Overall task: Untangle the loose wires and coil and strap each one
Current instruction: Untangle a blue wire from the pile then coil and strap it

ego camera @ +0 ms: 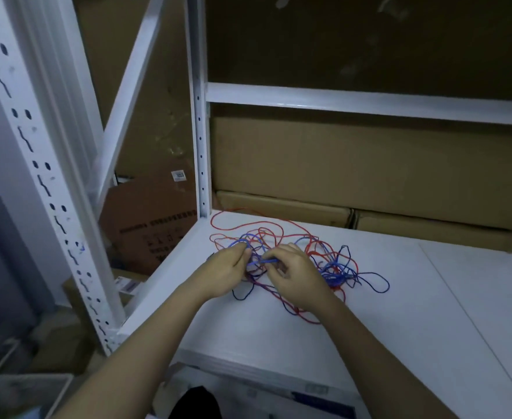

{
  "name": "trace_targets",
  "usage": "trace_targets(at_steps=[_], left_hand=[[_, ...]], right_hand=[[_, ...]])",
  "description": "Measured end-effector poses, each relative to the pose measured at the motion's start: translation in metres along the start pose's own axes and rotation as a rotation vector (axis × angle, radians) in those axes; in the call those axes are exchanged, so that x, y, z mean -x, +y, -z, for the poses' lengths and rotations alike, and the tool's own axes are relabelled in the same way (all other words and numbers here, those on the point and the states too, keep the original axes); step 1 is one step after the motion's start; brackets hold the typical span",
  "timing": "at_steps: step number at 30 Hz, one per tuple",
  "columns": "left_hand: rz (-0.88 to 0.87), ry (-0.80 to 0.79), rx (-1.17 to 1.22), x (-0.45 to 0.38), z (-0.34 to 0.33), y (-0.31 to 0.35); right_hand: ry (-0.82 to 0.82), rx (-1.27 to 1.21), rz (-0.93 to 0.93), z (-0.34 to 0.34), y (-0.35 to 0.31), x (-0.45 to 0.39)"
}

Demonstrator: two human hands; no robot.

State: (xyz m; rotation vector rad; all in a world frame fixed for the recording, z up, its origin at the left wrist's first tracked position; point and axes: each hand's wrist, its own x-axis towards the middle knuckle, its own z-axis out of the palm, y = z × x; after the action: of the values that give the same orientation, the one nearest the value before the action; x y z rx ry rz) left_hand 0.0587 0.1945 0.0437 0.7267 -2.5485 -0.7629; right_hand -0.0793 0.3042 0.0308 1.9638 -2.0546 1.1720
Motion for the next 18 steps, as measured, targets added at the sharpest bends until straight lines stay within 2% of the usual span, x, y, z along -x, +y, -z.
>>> trace_targets(at_steps=[3,5,8,10,13,18], left_hand=[[0.06,-0.09,0.165,0.024,-0.001,-0.001],[0.073,-0.208,0.349,0.04,-0.001,0.001],[0.036,-0.447,0.581,0.059,-0.009,0.009],[-0.019,-0.485,0.752,0.064,-0.016,0.017],[-0.048,-0.277,1.081,0.063,-0.023,0.024],[0.072,0.105,1.476,0.047,-0.027,0.017]], right_hand=[[0.038,0.022,-0.084,-0.001,0.013,0.019],[0.075,-0.03,-0.135,-0.001,0.018,0.028],[0.053,-0.079,-0.145,-0.008,0.019,0.038],[0.027,-0.154,-0.183,-0.015,0.014,0.042],[0.036,-0.22,-0.221,-0.022,0.014,0.051],[0.018,-0.11,-0.284,-0.032,0.027,0.07]])
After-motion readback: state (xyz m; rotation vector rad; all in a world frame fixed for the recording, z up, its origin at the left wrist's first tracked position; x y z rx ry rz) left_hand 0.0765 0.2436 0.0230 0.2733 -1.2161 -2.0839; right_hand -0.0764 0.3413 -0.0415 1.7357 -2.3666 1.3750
